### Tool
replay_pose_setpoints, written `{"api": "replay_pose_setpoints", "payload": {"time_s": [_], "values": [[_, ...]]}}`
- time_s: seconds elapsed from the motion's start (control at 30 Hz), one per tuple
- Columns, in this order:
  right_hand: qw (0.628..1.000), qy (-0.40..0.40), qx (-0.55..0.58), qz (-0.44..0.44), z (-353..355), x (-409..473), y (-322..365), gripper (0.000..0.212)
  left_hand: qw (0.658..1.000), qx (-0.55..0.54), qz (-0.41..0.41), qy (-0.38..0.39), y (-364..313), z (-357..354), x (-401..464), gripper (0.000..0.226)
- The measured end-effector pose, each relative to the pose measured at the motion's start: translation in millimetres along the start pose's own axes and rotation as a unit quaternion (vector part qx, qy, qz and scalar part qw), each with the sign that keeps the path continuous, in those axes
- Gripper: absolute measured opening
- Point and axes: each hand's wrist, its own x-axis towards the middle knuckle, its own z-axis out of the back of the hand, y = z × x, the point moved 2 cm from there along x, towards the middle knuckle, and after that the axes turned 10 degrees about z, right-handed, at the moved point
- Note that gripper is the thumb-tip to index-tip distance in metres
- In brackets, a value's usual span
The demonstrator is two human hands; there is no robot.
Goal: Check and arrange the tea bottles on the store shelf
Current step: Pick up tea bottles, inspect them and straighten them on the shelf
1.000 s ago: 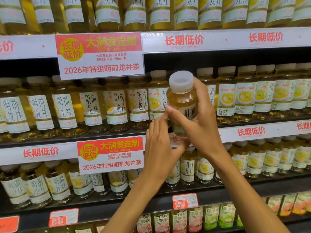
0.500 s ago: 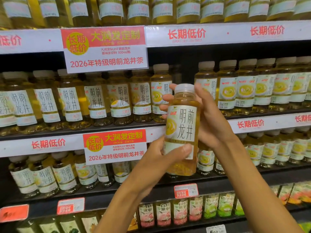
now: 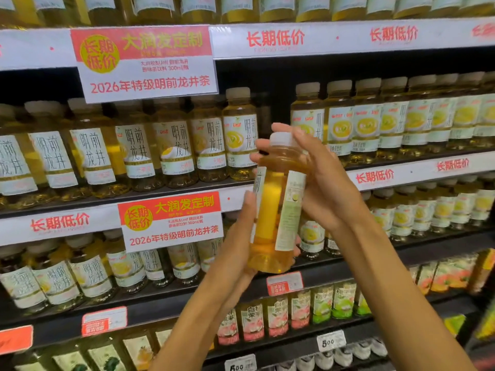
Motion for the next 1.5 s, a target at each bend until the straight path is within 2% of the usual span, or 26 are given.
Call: {"api": "replay_pose_setpoints", "payload": {"time_s": [0.1, 0.17, 0.2, 0.3, 0.4, 0.5, 0.57, 0.63, 0.7, 0.77, 0.83, 0.9, 0.97, 1.03, 1.1, 1.17, 1.23, 1.3, 1.37, 1.43, 1.5], "values": [[0.996, 0.065, 0.052, -0.026, 0, 2, 5, 0.034, 0.984, -0.138, 0.073, 0.082, 6, -10, 5, 0.073], [0.995, 0.089, 0.033, -0.017, 1, 5, 8, 0.031, 0.982, -0.153, 0.081, 0.082, 13, -14, 10, 0.074], [0.996, 0.092, 0.015, -0.009, 3, 6, 9, 0.029, 0.987, -0.133, 0.069, 0.052, 15, -14, 13, 0.073], [0.993, 0.065, -0.095, 0.028, 15, 6, 16, 0.031, 0.994, -0.023, -0.006, -0.104, 11, -17, 19, 0.052], [0.987, 0.012, -0.154, 0.052, 30, 8, 22, 0.036, 0.987, 0.062, -0.07, -0.127, 4, -33, 25, 0.05], [0.996, -0.008, -0.089, -0.016, 48, 13, 24, 0.032, 0.988, 0.018, -0.071, -0.134, 4, -49, 36, 0.054], [0.997, 0.013, -0.001, -0.074, 59, 17, 25, 0.037, 0.992, -0.11, -0.016, -0.061, 4, -58, 42, 0.063], [0.991, 0.037, 0.077, -0.104, 68, 19, 26, 0.042, 0.974, -0.217, 0.054, 0.036, 4, -69, 48, 0.072], [0.985, 0.059, 0.114, -0.112, 77, 20, 26, 0.041, 0.963, -0.25, 0.068, 0.07, 8, -76, 55, 0.074], [0.987, 0.067, 0.101, -0.102, 87, 21, 29, 0.035, 0.972, -0.221, 0.061, 0.051, 15, -82, 61, 0.071], [0.994, 0.06, 0.036, -0.082, 96, 20, 32, 0.029, 0.99, -0.132, 0.018, -0.049, 20, -80, 64, 0.065], [0.997, 0.029, -0.047, -0.051, 102, 19, 35, 0.024, 0.99, -0.026, -0.044, -0.131, 21, -78, 64, 0.058], [0.995, -0.001, -0.095, -0.034, 104, 17, 33, 0.019, 0.985, 0.057, -0.06, -0.154, 19, -84, 62, 0.053], [0.993, 0.004, -0.103, -0.048, 105, 15, 30, 0.022, 0.982, 0.046, -0.057, -0.171, 24, -88, 64, 0.053], [0.994, 0.032, -0.076, -0.074, 107, 17, 31, 0.034, 0.988, -0.1, -0.043, -0.112, 25, -90, 66, 0.057], [0.994, 0.042, -0.009, -0.096, 107, 20, 32, 0.04, 0.963, -0.269, -0.009, 0.002, 19, -94, 67, 0.065], [0.99, 0.052, 0.055, -0.119, 103, 20, 30, 0.045, 0.943, -0.326, 0.023, 0.063, 15, -94, 68, 0.067], [0.984, 0.061, 0.099, -0.135, 99, 22, 27, 0.043, 0.945, -0.313, 0.033, 0.086, 17, -92, 70, 0.071], [0.988, 0.065, 0.081, -0.118, 100, 27, 27, 0.036, 0.979, -0.202, 0.03, 0.012, 22, -87, 72, 0.075], [0.995, 0.057, 0.01, -0.087, 100, 31, 32, 0.03, 0.989, -0.128, 0.0, -0.08, 20, -75, 70, 0.072], [0.996, 0.042, -0.038, -0.073, 99, 34, 33, 0.028, 0.989, -0.097, -0.023, -0.107, 13, -70, 68, 0.07]]}}
